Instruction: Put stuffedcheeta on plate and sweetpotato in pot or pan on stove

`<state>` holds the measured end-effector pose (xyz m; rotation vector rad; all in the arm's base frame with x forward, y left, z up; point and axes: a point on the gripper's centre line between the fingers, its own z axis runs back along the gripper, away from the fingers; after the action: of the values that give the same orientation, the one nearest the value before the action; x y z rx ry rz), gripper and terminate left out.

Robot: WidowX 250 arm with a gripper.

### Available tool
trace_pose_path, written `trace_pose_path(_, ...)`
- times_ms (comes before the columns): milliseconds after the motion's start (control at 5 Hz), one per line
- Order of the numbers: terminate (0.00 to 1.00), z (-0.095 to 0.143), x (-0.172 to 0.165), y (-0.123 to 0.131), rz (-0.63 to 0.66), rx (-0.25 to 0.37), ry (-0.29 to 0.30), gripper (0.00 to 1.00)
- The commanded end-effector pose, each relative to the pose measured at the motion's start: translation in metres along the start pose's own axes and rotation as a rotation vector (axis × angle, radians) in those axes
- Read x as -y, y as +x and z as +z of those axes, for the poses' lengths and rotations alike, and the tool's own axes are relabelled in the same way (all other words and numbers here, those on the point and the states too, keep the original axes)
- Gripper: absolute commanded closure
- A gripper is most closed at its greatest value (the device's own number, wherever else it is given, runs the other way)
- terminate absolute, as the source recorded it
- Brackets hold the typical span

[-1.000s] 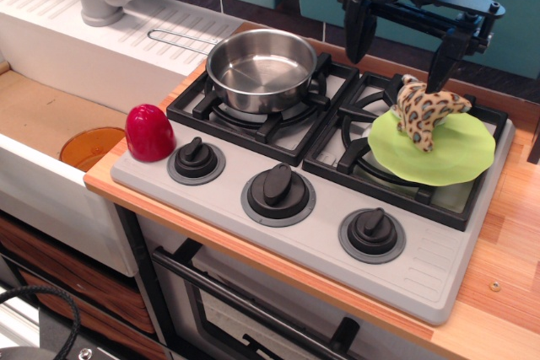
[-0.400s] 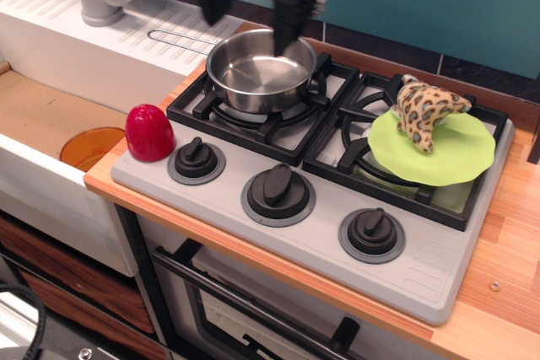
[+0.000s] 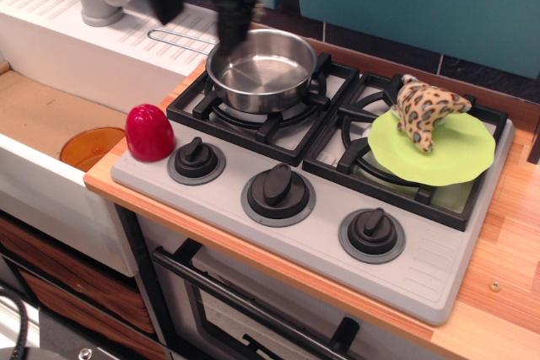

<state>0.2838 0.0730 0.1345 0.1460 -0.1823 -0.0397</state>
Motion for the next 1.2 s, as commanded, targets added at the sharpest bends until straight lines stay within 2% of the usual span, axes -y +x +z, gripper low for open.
trace_pose_path(0, 0.00, 0.004, -0.031, -0.004, 0.024, 0.030, 0.098, 0.00)
trace_pose_path(600, 0.00, 0.004, -0.031, -0.004, 0.024, 0.030, 0.098, 0.00)
trace_pose_path(1000, 0.00, -0.023, -0.029, -0.022, 0.079, 0.083, 0.153, 0.00)
